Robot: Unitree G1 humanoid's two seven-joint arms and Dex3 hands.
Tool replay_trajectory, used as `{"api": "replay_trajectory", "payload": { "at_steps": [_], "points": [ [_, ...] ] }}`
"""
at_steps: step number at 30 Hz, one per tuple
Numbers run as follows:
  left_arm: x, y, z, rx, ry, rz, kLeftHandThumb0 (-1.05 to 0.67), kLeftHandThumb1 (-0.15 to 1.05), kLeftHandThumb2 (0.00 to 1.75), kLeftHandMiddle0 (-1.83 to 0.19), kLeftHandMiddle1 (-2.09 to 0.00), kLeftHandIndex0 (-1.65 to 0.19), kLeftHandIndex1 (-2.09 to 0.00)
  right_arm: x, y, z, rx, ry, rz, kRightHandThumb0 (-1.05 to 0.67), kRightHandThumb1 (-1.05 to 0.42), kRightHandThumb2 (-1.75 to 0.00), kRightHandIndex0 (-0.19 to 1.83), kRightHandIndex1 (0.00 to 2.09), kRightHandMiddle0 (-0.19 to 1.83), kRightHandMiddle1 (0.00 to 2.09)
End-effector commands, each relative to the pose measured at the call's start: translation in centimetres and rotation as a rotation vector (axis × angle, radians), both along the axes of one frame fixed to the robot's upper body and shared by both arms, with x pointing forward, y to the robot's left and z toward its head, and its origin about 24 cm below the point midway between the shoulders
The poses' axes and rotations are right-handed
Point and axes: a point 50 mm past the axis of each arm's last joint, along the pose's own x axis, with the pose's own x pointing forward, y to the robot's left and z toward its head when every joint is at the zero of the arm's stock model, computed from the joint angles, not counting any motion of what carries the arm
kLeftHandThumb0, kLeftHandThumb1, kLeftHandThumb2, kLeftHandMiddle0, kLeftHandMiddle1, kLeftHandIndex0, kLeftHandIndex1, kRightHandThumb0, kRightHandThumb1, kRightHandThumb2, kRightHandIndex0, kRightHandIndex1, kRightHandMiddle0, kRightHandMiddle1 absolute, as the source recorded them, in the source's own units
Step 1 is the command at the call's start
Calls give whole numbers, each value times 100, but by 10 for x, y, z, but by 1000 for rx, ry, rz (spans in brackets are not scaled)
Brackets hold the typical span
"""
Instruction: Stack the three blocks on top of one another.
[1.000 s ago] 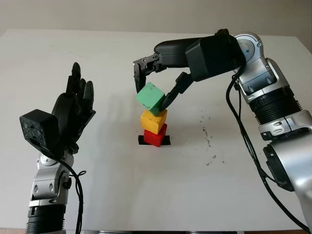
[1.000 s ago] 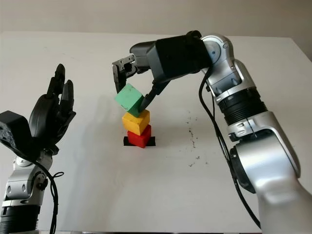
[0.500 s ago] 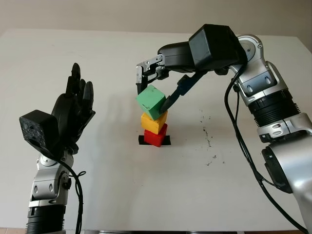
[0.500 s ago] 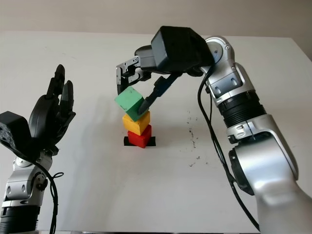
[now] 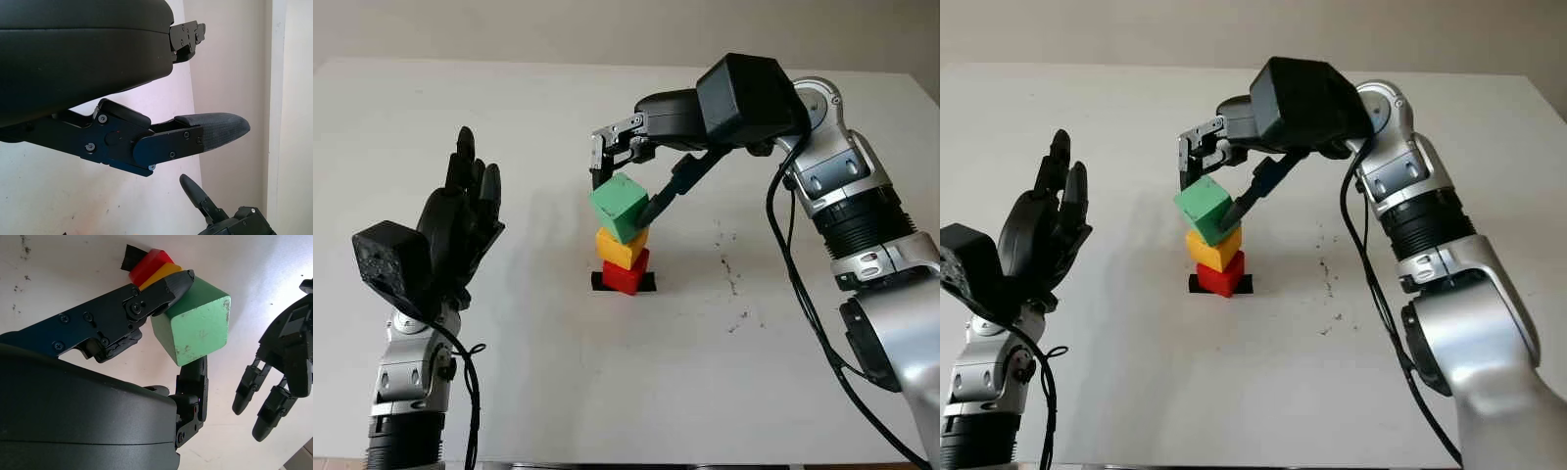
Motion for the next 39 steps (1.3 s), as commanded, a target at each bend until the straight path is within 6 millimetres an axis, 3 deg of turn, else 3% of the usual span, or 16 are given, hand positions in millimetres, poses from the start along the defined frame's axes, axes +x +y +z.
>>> {"api": "replay_trajectory", "payload": {
  "at_steps": [1,21,39],
  "points": [
    [-2,2,0,7,1,2,-78,105,60,19,0,19,0,0,-6,1,-8,-1,-12,-53,-86,-5,25,2,39,142],
    [-1,3,-1,3,4,0,-76,105,60,19,0,19,0,-8,-12,7,-20,23,23,-61,-81,-5,17,2,21,129],
    [-1,2,-2,4,9,-1,-78,105,59,19,0,19,0,-8,-8,4,0,-45,40,-54,-83,-6,3,2,2,107]
  ]
}}
